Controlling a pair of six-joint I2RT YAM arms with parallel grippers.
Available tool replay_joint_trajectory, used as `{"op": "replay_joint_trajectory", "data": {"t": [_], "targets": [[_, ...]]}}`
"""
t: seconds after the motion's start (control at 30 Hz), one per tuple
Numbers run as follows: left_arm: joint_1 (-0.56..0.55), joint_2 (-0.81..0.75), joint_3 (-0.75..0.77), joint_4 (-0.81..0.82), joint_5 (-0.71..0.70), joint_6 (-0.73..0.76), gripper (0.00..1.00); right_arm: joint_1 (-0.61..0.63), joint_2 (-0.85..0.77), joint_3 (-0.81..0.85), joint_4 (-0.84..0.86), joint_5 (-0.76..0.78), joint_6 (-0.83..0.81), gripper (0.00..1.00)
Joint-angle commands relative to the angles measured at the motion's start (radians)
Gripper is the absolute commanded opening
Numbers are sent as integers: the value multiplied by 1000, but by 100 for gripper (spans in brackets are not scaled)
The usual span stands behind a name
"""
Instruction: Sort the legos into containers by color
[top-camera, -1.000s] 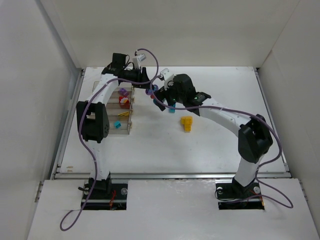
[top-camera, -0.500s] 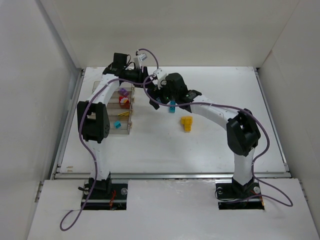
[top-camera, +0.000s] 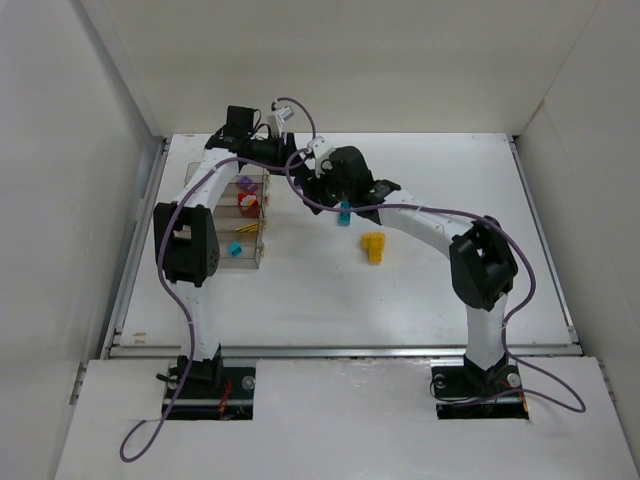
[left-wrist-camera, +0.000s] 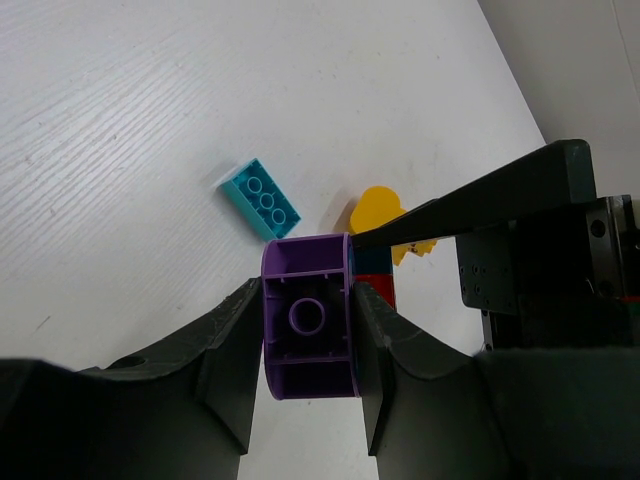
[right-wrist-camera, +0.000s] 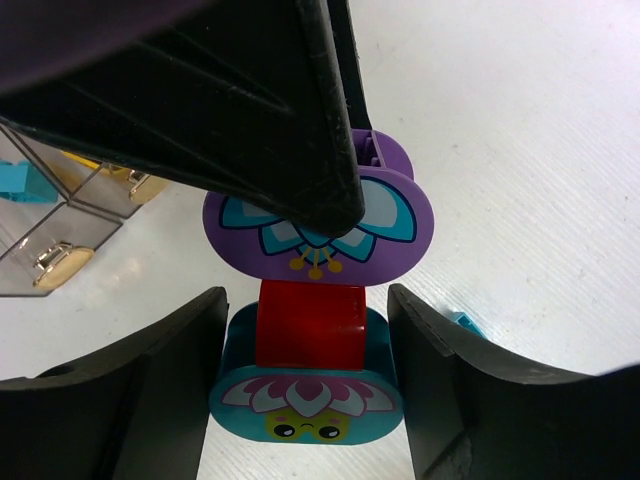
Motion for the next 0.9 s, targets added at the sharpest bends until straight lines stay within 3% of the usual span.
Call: {"op": "replay_joint_trajectory", "data": {"t": [0.0, 0.03, 0.07, 0.57, 0.8, 0.87], "targets": [[-6, -81, -15, 29, 41, -3, 0, 12, -4, 7, 36, 16, 16, 13], [-6, -81, -15, 29, 27, -3, 0, 12, -4, 7, 36, 26, 16, 1], [-6, -81, -15, 29, 10, -3, 0, 12, -13, -4, 36, 26, 16, 0], [35, -72, 23, 124, -134, -67, 0, 12, -154, -278, 61, 12, 27, 0], [35, -72, 14, 93, -188, -21, 0, 12, -163, -289, 61, 22, 36, 0], [35, -72, 23, 66, -281, 21, 0, 12, -163, -276, 61, 22, 46, 0]]}}
